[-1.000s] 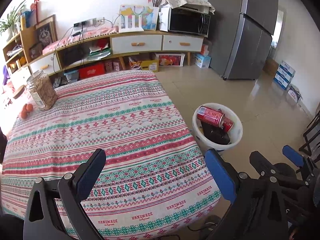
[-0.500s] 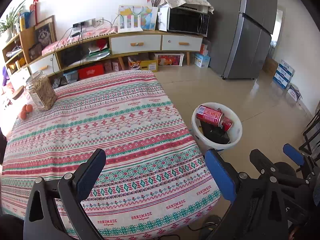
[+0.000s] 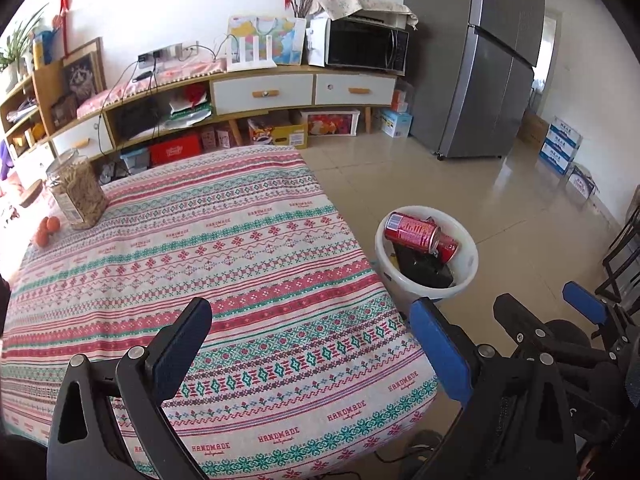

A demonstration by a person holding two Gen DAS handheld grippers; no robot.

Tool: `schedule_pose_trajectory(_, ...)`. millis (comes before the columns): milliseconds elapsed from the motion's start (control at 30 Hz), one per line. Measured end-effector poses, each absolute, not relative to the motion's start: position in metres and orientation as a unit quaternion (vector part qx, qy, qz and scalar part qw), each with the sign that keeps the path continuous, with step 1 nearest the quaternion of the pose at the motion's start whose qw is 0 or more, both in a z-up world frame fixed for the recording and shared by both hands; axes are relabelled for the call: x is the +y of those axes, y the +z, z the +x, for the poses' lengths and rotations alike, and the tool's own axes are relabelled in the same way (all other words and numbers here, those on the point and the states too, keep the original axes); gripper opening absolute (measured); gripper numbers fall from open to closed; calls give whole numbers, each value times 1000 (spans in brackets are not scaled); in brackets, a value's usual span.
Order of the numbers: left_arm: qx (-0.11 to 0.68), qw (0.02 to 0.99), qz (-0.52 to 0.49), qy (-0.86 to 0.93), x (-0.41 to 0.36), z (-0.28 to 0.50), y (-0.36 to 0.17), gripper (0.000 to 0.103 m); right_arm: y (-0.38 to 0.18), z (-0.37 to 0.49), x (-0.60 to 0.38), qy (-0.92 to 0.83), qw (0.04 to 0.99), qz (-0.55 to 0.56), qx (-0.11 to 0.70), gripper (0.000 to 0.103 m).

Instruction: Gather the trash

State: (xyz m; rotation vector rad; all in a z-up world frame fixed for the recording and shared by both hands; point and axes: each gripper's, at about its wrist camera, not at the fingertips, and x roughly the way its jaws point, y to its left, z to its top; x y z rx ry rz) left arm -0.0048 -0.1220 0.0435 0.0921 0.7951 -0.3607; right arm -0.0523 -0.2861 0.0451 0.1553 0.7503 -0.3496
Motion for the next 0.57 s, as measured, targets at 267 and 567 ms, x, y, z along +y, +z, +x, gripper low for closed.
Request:
schedule_pose_trajectory(267, 385, 904, 40, -183, -123, -5, 45, 101, 43, -52, -288, -170, 911, 76, 368, 103)
schedule_pose_trajectory(567, 384, 903, 40, -188, -123, -5, 45, 101, 43, -52, -288, -171, 911, 76, 368, 103)
